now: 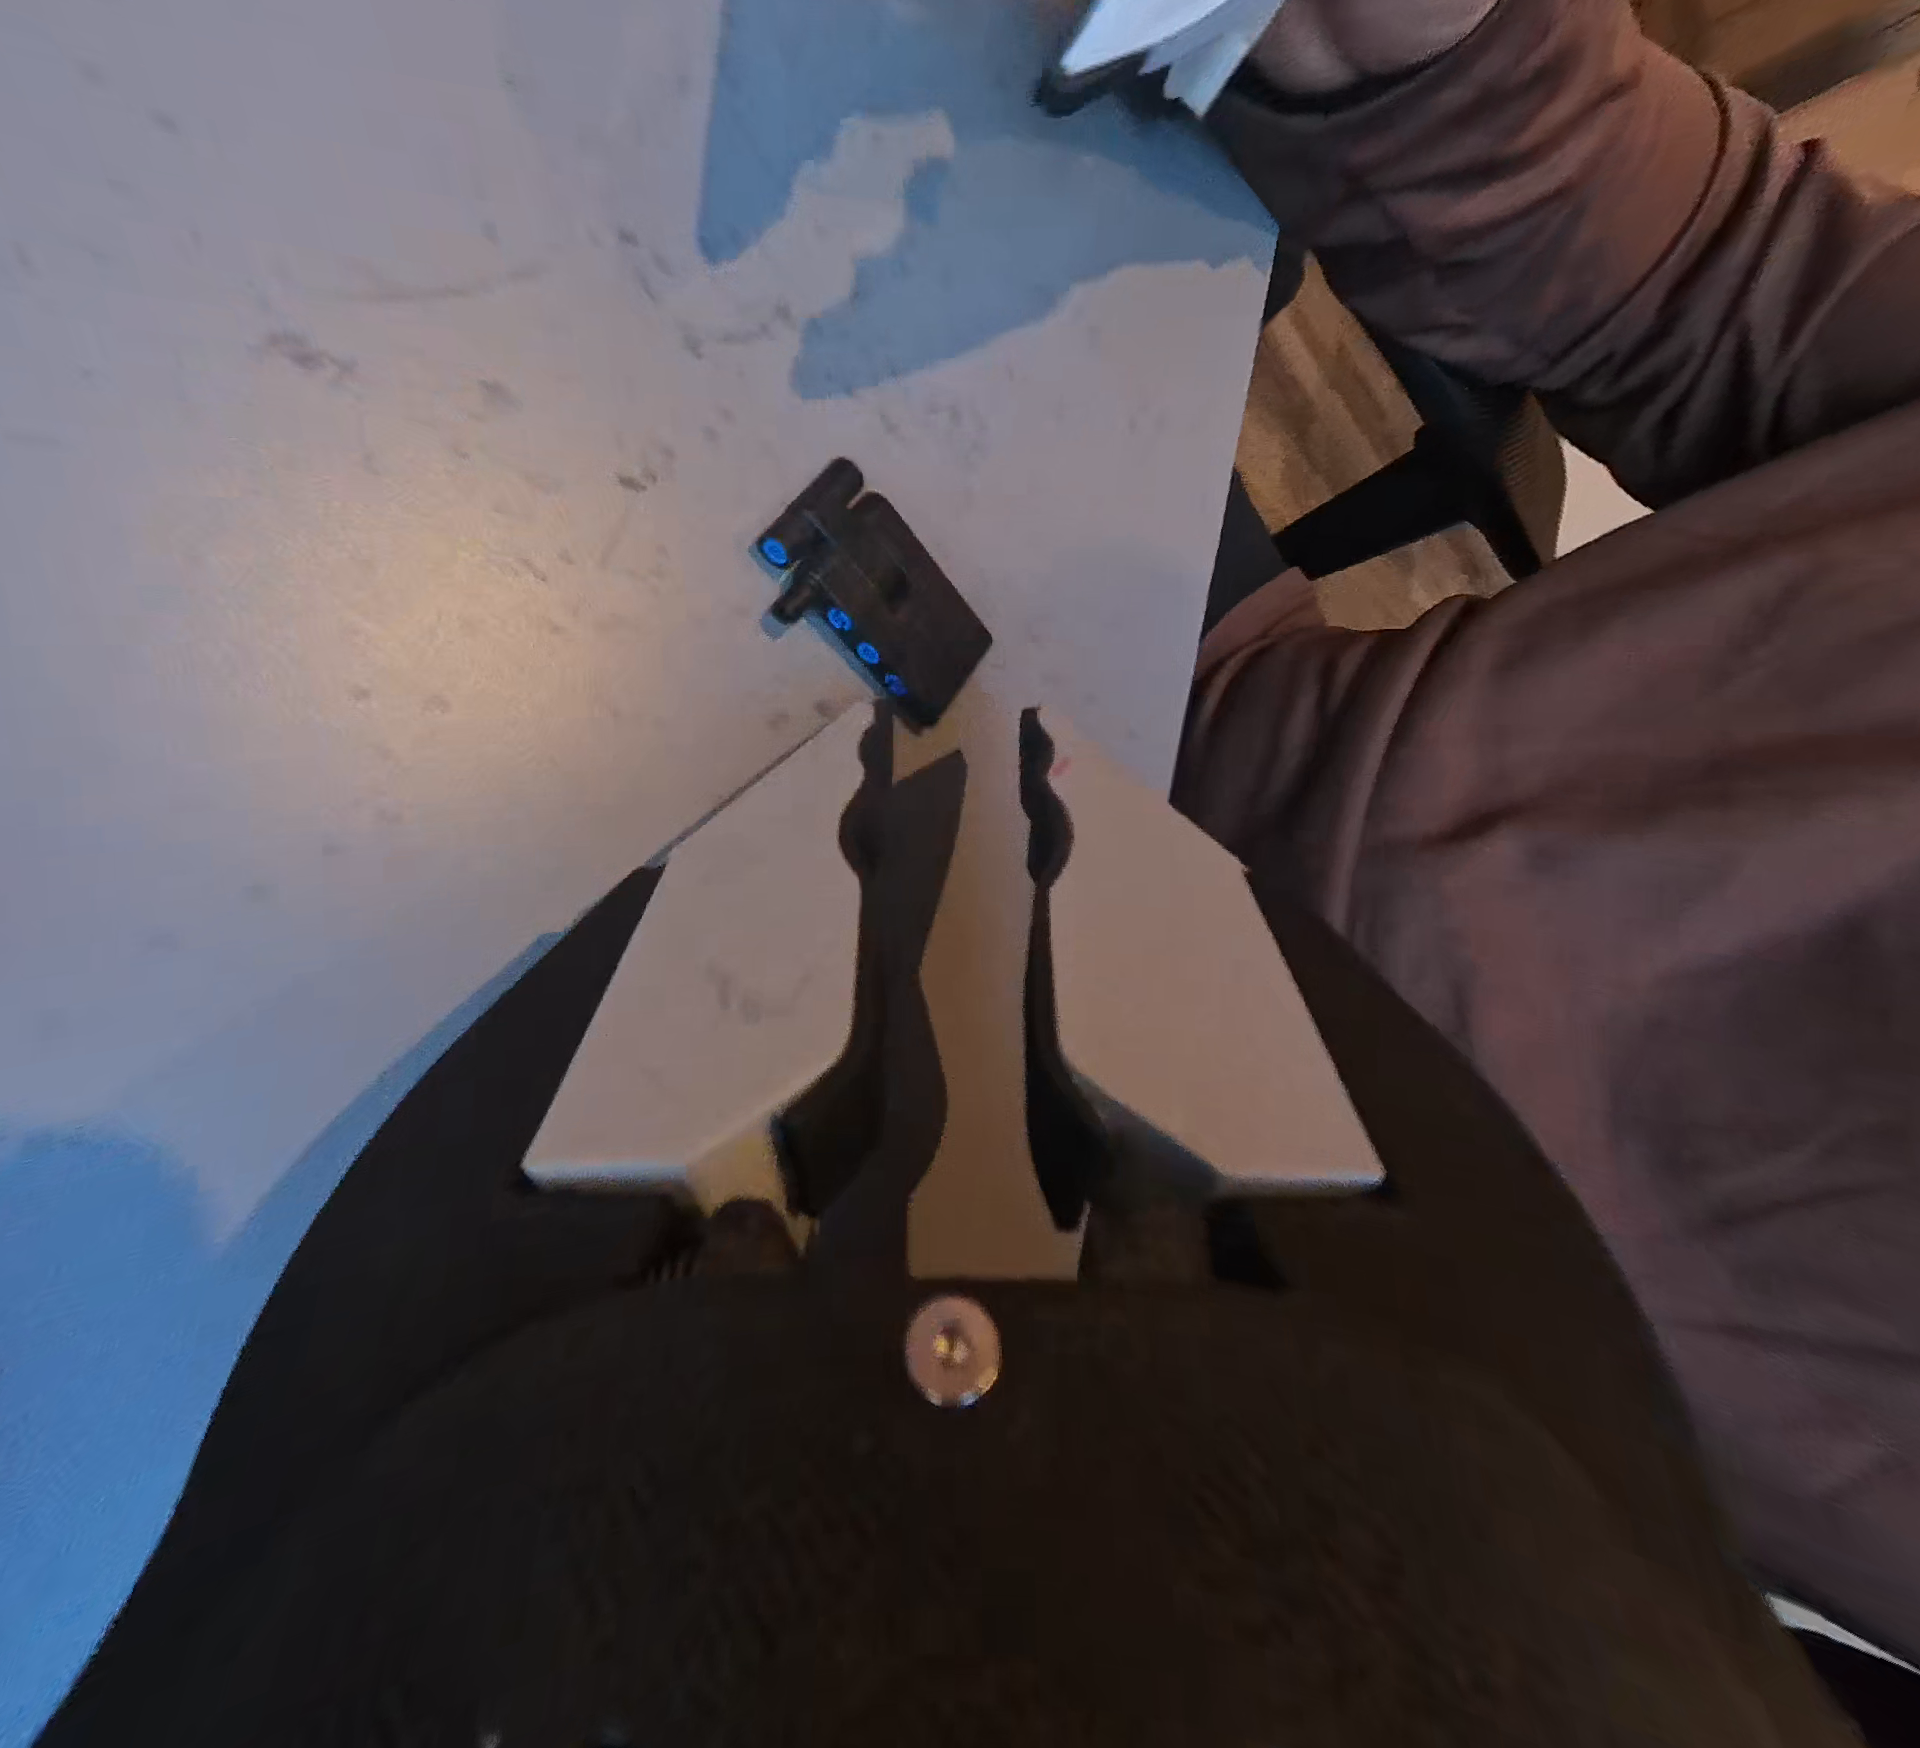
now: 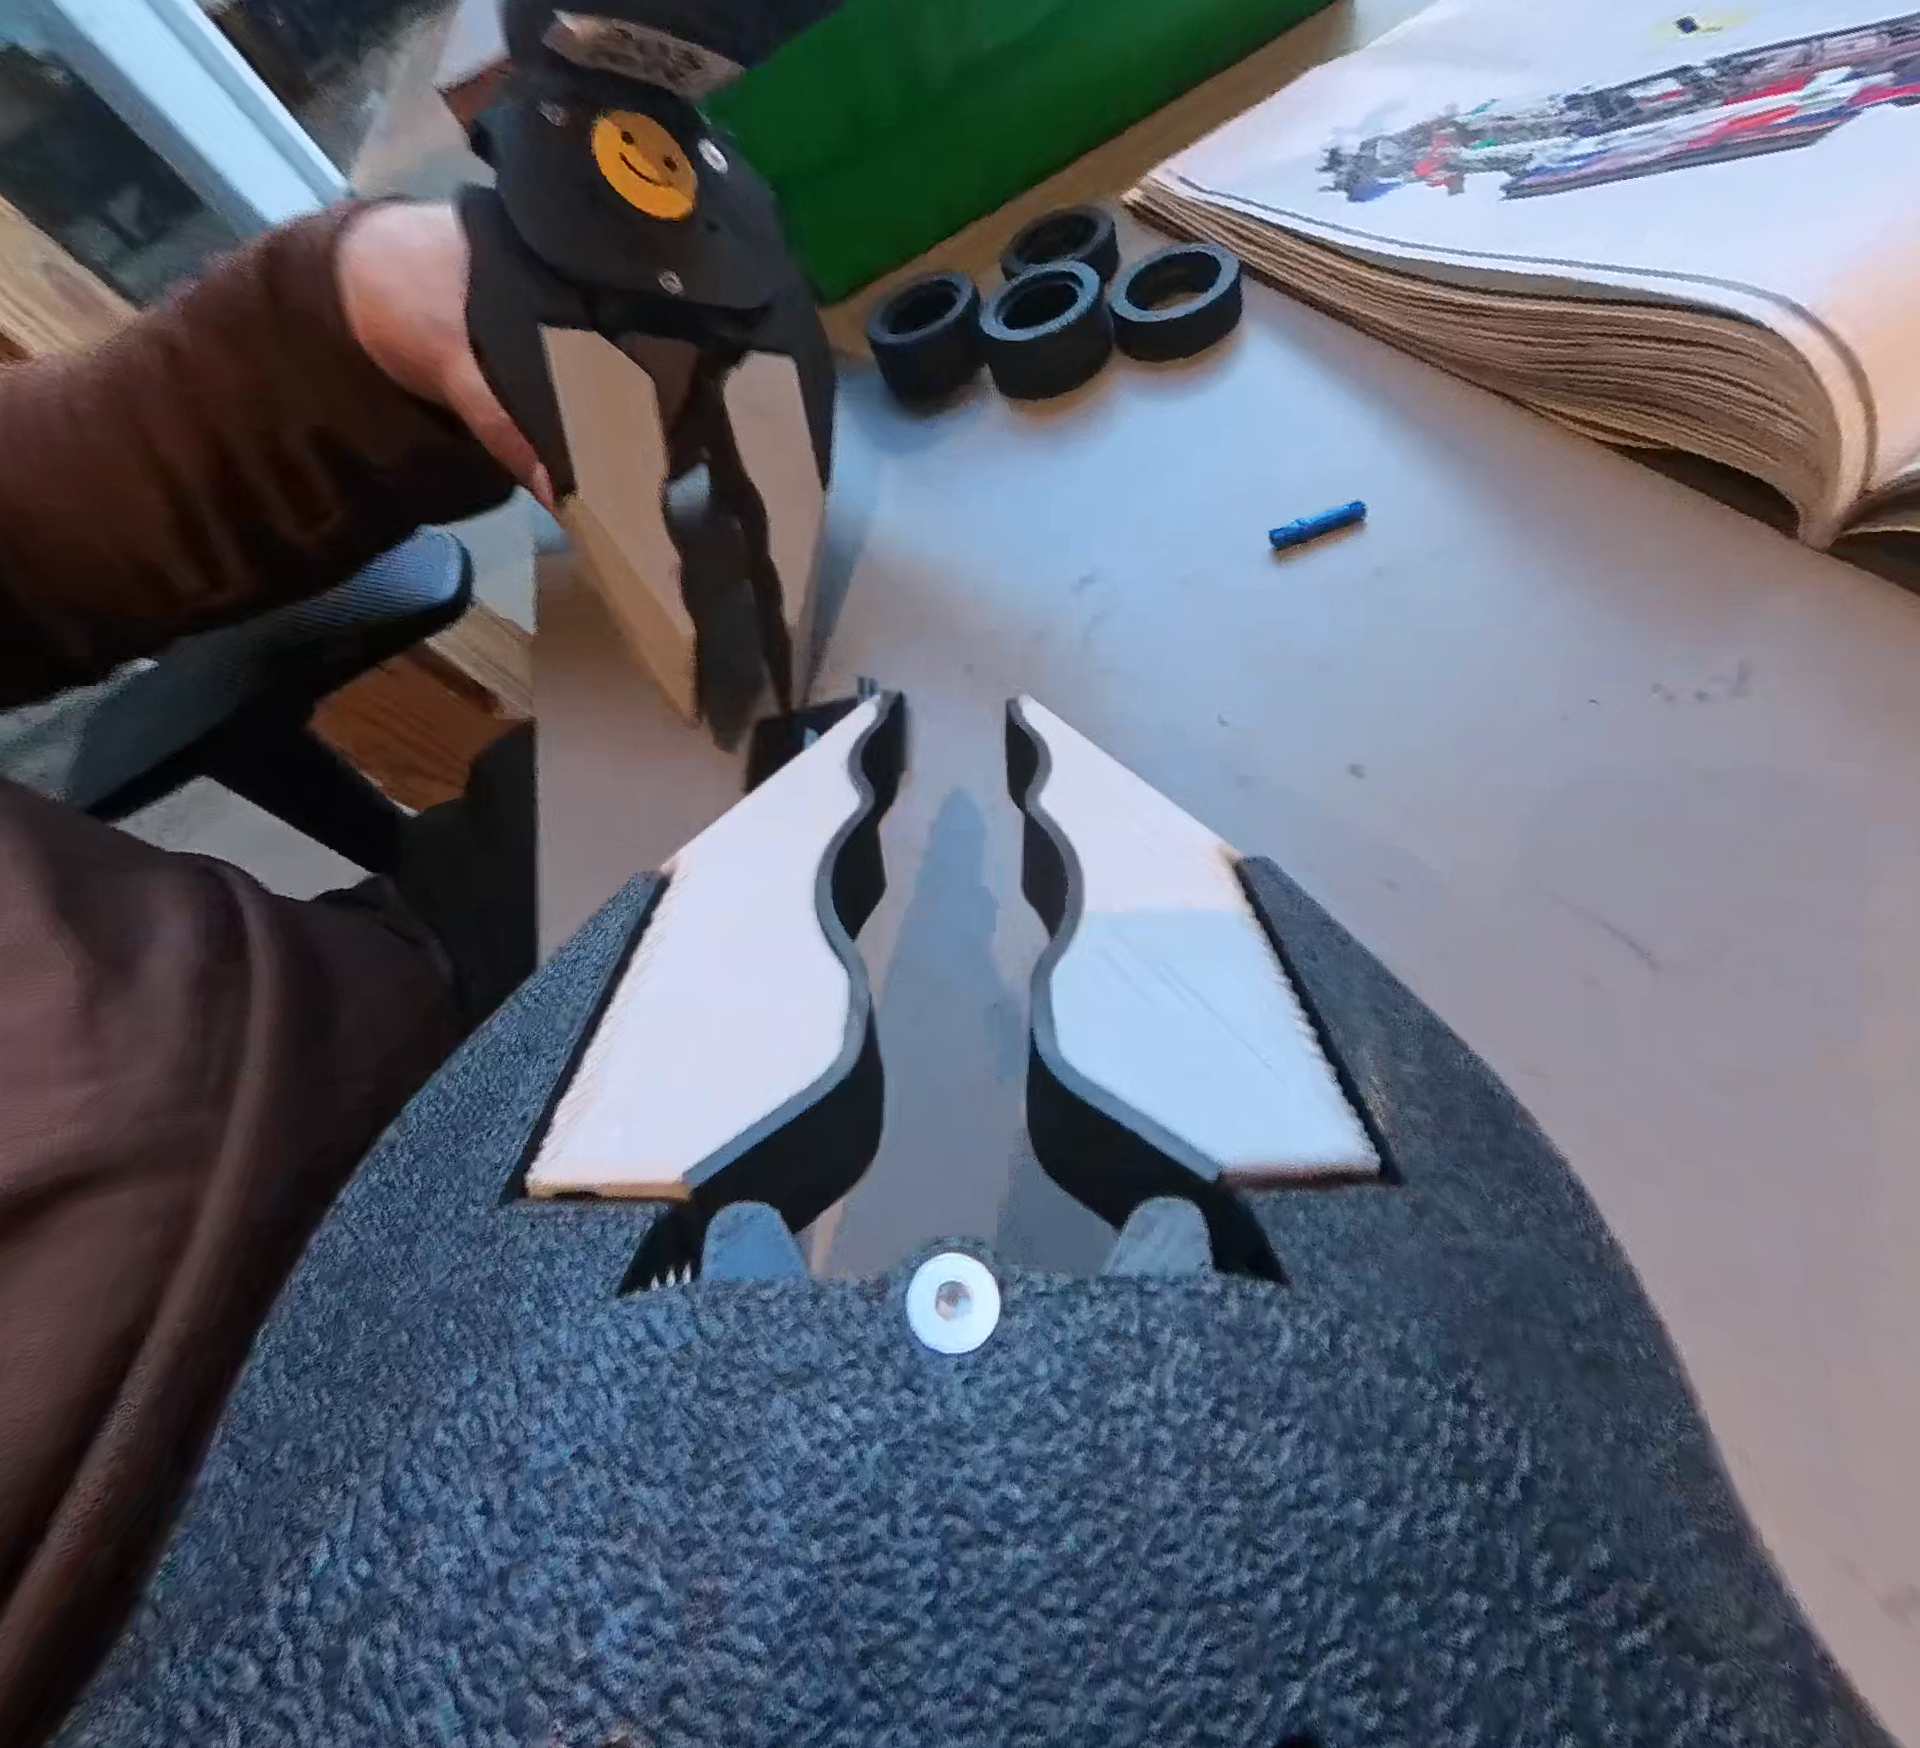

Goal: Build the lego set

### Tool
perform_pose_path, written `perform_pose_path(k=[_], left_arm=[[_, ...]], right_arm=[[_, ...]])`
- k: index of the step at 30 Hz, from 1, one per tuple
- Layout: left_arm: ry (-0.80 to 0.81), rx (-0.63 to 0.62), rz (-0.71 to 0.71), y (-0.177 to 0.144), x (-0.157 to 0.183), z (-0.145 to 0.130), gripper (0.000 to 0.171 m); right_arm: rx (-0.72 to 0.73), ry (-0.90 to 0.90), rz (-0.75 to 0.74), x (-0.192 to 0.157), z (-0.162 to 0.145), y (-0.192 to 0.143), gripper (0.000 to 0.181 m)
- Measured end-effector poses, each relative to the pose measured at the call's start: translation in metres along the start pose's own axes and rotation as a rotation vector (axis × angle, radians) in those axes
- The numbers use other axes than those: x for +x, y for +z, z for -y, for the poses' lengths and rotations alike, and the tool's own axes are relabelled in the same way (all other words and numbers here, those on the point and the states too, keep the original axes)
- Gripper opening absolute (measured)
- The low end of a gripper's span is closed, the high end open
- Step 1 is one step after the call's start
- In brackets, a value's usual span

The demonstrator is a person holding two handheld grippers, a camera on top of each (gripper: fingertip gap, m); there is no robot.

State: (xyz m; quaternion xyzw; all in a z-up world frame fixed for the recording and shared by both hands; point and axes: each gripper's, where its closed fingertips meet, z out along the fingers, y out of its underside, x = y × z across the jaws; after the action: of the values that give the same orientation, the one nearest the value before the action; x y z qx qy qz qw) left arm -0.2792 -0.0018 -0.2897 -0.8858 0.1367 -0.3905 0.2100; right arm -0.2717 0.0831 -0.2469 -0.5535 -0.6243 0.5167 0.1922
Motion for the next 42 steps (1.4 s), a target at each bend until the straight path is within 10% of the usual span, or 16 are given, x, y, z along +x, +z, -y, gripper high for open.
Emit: perform_pose_path(k=[13, 22, 27, 30, 35, 42], left_arm=[[0.142, 0.141, 0.071, 0.055, 0.03, 0.033, 0.027], [0.117, 0.059, 0.381, 0.007, -0.003, -0.001, 0.018], [0.162, 0.132, 0.26, 0.045, 0.007, 0.029, 0.0], [0.27, 0.192, 0.232, 0.059, 0.017, 0.062, 0.02], [0.434, 0.476, 0.416, -0.028, 0.028, 0.09, 0.0], [0.188, 0.115, 0.539, -0.02, -0.014, 0.016, 0.0]], right_arm=[[0.001, -0.153, -0.201, 0.014, 0.008, -0.009, 0.02], [0.036, -0.218, -0.31, 0.023, 0.01, -0.021, 0.018], [0.008, -0.262, -0.378, 0.033, 0.01, -0.018, 0.018], [0.032, -0.256, -0.416, 0.037, 0.014, -0.026, 0.018], [0.045, -0.244, -0.43, 0.038, 0.013, -0.036, 0.018], [0.016, -0.277, -0.434, 0.039, 0.006, -0.021, 0.017]])
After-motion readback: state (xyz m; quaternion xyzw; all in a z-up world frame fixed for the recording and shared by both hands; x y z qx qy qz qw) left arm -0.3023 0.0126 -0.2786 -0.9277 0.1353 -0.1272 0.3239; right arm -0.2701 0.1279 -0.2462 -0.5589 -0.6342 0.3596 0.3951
